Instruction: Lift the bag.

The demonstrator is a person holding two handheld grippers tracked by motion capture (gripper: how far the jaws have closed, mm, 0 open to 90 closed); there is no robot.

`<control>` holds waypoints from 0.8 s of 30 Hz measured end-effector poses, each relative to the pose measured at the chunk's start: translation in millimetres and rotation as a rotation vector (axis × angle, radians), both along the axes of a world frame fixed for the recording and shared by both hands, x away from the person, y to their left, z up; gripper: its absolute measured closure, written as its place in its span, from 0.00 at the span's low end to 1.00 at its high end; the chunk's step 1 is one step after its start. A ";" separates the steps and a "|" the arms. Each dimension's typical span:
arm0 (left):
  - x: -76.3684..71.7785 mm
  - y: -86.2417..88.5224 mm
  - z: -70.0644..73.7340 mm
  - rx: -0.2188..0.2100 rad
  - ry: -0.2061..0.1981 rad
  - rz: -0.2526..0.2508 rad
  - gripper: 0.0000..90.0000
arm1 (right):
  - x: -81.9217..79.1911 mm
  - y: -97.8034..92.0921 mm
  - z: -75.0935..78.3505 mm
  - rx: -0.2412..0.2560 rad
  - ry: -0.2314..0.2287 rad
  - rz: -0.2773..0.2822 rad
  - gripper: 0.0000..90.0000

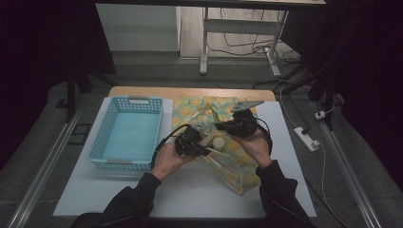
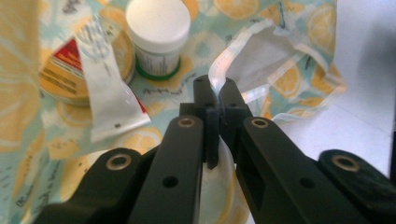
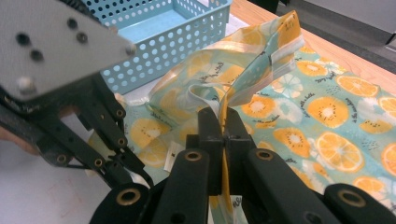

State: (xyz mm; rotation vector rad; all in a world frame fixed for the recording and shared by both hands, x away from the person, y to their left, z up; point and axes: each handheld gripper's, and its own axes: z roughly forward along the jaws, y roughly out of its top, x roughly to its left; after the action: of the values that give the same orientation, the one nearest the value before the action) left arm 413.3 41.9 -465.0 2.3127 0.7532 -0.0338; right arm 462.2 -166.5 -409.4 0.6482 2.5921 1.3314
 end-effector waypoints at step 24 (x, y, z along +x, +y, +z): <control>-1.0 41.1 56.1 -0.157 0.001 0.022 0.99 | -12.8 12.3 30.5 -0.029 0.012 0.064 1.00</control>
State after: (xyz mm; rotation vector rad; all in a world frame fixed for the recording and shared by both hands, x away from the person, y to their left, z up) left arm 412.2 83.1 -408.8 2.1553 0.7497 -0.0811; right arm 449.4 -154.2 -378.9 0.5748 2.6574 1.3089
